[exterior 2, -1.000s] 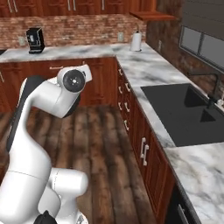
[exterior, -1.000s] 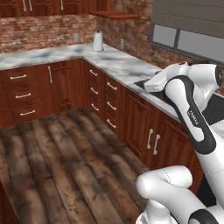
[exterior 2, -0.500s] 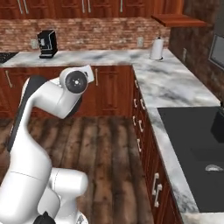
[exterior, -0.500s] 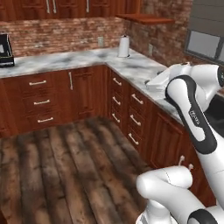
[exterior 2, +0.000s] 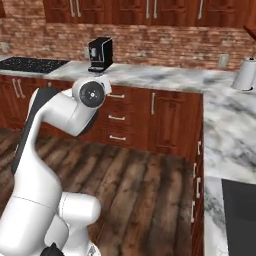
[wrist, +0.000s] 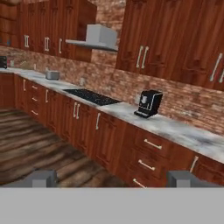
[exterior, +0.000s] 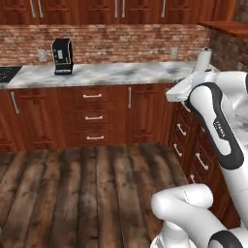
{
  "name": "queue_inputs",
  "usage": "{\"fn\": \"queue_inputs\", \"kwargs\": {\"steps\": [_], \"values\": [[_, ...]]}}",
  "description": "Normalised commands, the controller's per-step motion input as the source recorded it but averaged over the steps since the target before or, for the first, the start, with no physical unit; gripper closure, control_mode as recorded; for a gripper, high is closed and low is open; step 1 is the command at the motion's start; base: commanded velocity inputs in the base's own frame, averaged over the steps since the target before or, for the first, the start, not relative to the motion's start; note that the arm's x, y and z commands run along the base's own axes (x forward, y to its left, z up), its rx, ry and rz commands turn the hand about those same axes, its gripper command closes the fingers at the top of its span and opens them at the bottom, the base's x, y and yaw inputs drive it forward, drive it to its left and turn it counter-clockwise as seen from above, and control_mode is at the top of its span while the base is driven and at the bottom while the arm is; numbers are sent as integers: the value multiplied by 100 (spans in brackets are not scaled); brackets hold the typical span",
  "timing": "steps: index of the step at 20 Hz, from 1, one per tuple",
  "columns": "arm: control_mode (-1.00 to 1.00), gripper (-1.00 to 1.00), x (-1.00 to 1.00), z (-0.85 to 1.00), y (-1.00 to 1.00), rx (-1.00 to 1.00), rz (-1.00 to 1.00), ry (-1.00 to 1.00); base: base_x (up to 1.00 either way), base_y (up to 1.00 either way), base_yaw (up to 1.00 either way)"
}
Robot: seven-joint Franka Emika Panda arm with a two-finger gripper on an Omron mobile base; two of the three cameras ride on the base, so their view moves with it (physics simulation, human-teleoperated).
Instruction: There is a bowl on the dining counter. Grab a lemon wedge from the fridge and place it in the bowl. Then get the liquor bottle and glass cup from the cabinet and place them next to the bowl.
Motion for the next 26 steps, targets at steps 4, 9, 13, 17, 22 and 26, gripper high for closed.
{"fn": "queue_inputs", "kwargs": {"steps": [4,9,13,17,22,26], "values": [[100,-100,0,0,0,0,0,0,100,-19,58],[100,-100,0,0,0,0,0,0,100,-17,60],[100,-100,0,0,0,0,0,0,100,-19,61],[100,-100,0,0,0,0,0,0,100,-20,62],[100,-100,0,0,0,0,0,0,100,-18,64],[100,-100,0,0,0,0,0,0,100,-14,62]]}}
